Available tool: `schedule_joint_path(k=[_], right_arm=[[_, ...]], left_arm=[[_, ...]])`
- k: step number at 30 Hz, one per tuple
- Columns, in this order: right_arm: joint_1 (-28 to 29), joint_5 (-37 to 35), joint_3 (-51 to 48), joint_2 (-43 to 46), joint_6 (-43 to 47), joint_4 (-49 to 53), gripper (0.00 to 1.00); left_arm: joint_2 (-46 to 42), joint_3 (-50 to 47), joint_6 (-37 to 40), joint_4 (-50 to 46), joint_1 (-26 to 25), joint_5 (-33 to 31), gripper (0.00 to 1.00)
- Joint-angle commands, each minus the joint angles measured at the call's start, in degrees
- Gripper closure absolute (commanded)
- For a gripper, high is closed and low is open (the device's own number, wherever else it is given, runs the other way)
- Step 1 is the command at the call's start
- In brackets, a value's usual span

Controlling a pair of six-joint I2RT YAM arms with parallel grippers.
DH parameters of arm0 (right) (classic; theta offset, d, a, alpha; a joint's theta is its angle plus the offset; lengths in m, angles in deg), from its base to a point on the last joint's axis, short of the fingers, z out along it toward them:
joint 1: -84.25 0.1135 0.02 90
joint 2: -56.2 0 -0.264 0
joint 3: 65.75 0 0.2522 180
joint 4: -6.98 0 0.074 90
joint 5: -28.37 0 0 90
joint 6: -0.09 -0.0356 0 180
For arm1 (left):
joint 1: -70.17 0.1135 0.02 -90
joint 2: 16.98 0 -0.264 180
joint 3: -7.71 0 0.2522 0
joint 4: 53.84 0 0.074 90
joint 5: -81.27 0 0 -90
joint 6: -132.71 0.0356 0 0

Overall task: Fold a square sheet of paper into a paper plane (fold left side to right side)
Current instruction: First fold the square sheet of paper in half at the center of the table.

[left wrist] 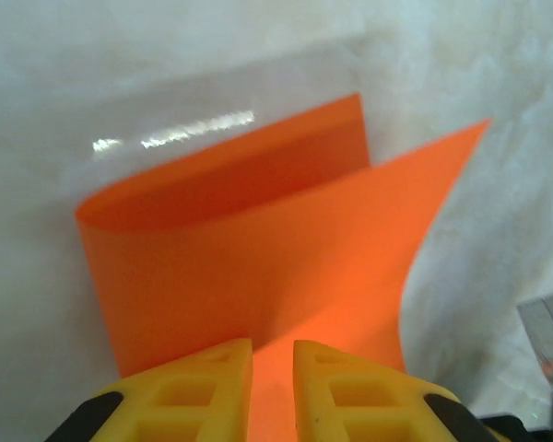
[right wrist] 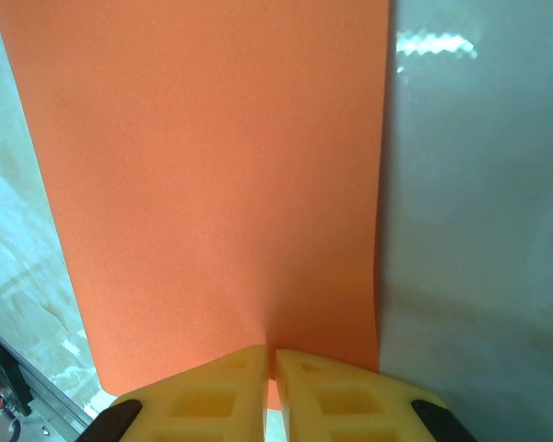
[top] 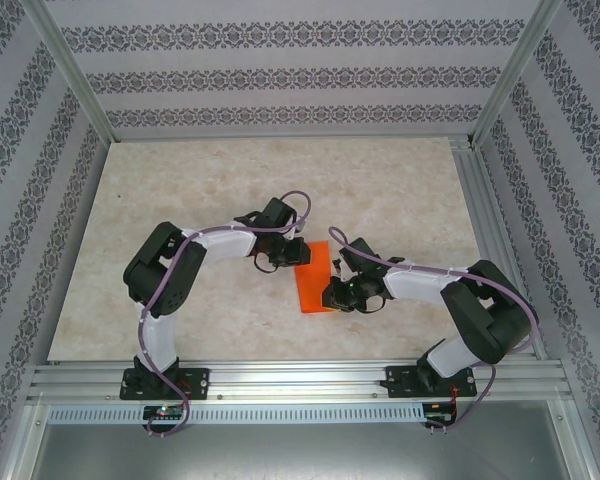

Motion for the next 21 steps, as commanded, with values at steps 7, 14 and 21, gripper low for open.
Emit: schedule_joint_path(k=[7, 14, 21], right_arm=[[0.83, -7.03, -1.54, -2.59, 1.11, 6.47, 0.86], [0.81, -7.25, -1.61, -2.30, 1.20, 7.06, 0.86], [0.92, -7.33, -1.96, -2.30, 1.20, 7.15, 0.86]], left_arm=[[3.38, 1.82, 3.09, -0.28, 1.17, -7.35, 0.79], [3.63, -0.38, 3.22, 4.54, 3.06, -9.35, 0.78], [3.51, -0.22, 3.80, 6.83, 4.64, -10.03, 0.77]])
